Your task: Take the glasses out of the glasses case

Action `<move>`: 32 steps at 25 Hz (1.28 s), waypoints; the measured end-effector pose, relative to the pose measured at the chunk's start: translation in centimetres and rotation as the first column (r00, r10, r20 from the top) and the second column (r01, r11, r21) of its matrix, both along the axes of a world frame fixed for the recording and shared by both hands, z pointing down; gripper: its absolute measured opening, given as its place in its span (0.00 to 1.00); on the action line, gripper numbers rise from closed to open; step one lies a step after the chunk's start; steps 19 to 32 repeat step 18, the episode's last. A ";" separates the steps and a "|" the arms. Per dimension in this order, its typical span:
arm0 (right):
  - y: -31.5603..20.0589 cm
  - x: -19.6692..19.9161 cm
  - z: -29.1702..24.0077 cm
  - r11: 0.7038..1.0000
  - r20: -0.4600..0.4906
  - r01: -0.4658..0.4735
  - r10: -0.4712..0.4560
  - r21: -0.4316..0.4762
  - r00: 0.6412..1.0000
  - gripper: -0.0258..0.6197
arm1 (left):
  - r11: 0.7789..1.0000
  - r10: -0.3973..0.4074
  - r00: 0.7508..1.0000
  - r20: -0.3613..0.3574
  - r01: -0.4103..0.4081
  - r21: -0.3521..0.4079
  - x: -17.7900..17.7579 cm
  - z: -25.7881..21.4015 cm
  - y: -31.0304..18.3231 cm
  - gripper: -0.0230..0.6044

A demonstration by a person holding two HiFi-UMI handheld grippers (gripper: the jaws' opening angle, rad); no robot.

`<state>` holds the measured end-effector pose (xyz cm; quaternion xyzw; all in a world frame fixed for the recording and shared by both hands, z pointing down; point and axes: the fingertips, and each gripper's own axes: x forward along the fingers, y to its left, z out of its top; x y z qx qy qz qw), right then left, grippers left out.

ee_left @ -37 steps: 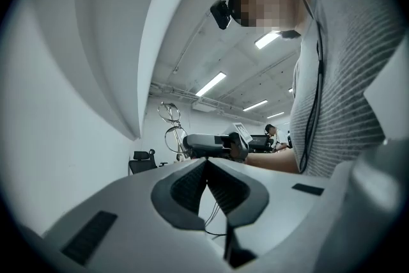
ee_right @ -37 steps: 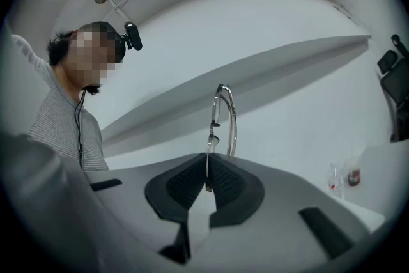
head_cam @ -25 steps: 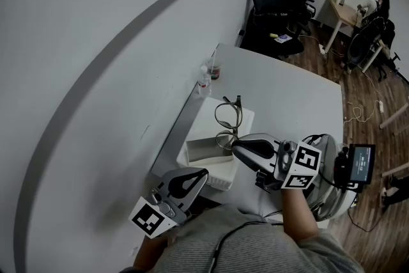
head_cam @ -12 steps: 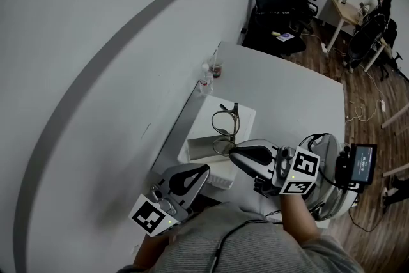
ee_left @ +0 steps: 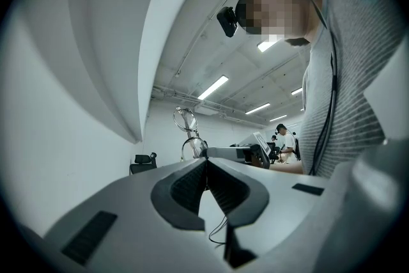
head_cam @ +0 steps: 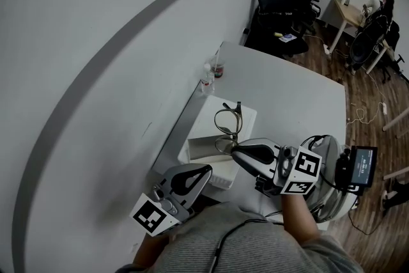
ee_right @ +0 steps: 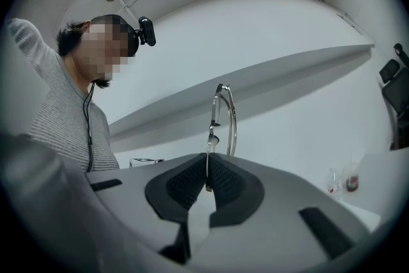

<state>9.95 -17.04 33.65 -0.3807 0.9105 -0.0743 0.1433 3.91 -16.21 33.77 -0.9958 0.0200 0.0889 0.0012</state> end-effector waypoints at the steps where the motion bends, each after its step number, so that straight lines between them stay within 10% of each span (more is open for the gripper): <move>1: 0.0 0.0 0.0 1.000 -0.001 0.001 -0.001 0.000 1.000 0.07 | 1.000 0.001 1.000 -0.001 -0.001 0.000 0.0 0.0 0.0 0.06; 32: 0.1 0.3 0.3 1.000 -0.006 0.011 -0.011 0.001 1.000 0.07 | 1.000 0.003 1.000 -0.008 -0.003 0.000 0.4 0.1 0.5 0.06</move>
